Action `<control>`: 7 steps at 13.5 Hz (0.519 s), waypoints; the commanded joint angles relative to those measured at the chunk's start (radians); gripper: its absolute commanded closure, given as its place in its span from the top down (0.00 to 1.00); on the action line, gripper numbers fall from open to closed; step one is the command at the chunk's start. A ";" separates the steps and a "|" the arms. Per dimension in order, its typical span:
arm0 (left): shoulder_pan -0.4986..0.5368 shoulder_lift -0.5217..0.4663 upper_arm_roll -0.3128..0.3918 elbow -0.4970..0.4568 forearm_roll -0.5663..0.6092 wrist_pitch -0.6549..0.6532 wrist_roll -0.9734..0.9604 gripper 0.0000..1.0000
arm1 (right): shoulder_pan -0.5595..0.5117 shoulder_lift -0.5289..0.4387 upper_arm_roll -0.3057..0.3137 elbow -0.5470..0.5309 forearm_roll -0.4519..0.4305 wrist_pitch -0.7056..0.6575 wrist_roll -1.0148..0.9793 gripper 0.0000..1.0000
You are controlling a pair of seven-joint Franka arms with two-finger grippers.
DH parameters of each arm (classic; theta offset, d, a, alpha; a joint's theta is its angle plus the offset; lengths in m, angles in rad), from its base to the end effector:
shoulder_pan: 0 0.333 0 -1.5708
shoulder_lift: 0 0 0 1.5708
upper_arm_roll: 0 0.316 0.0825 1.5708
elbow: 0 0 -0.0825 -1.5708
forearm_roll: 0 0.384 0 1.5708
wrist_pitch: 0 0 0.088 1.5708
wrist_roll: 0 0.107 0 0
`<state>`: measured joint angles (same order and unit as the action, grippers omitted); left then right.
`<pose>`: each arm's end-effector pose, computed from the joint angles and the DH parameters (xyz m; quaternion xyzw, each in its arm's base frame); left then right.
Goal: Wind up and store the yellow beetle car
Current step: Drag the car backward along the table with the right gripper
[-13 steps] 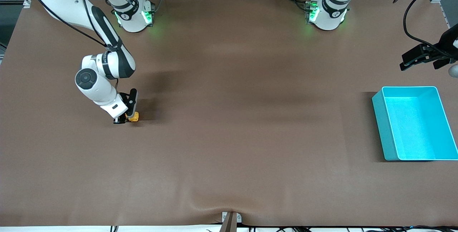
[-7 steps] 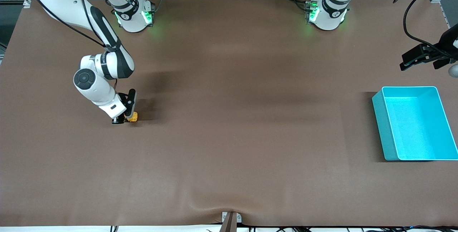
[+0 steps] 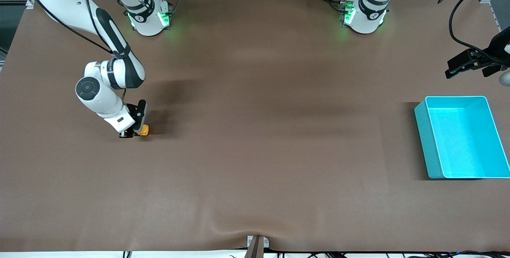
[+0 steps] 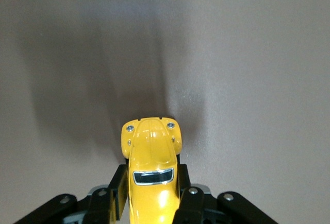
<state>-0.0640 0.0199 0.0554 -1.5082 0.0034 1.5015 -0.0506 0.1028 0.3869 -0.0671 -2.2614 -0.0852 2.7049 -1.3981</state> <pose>0.5540 -0.0047 0.6368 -0.9997 -0.0211 0.0132 0.0026 0.5436 0.0215 0.1938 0.7257 0.6867 0.0020 0.0424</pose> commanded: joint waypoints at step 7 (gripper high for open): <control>0.012 0.005 -0.003 0.000 0.010 0.008 0.023 1.00 | -0.132 0.110 0.004 0.006 -0.011 0.050 -0.131 0.15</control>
<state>-0.0562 0.0232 0.0554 -1.5088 0.0034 1.5015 -0.0506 0.0209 0.3889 -0.0681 -2.2622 -0.0852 2.7123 -1.4883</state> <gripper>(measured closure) 0.000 0.577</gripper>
